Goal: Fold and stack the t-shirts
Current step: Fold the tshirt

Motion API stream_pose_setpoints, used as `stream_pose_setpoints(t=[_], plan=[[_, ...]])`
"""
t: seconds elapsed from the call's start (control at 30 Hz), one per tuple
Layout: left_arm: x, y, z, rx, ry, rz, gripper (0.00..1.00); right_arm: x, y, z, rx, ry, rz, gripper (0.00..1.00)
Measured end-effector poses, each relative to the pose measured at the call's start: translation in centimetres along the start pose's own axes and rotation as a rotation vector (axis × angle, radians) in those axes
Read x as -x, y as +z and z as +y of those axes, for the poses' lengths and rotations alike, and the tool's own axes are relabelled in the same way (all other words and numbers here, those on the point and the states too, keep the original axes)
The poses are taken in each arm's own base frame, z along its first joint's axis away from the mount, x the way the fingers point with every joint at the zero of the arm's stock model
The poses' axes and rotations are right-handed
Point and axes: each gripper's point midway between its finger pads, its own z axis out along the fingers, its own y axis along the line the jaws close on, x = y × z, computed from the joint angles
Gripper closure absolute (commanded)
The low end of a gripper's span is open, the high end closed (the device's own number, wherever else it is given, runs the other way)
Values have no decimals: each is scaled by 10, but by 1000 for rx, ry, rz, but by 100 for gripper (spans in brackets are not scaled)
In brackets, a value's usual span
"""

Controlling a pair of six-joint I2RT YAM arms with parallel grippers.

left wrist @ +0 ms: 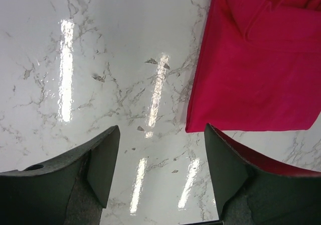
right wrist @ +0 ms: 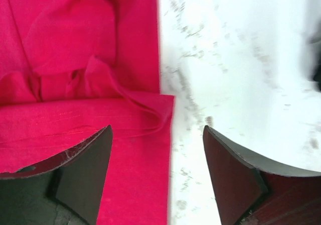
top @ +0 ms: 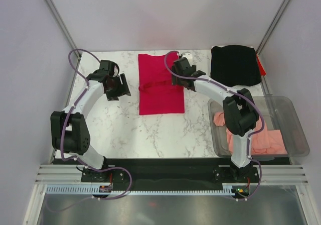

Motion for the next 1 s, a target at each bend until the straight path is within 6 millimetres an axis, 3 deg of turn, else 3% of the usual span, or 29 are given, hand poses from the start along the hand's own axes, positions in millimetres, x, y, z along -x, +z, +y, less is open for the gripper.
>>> stream_pose_setpoints(t=[0.1,0.2,0.33,0.47,0.8,1.0], plan=[[-2,7,-15,-16,34,13,29,16,-14,-13,-27,3,-42,24],[2,23,-36,-30,70,33,30,24,-14,-20,-38,11,-65,30],[6,57,-63,-28,116,62,30,17,-4,-27,-54,1,-46,43],[12,84,-84,-31,142,75,30,4,12,-29,-57,-9,-6,43],[27,114,-91,-11,145,65,33,-13,27,-22,-13,-16,43,43],[23,128,-88,23,146,79,46,-11,28,-16,15,-10,36,44]])
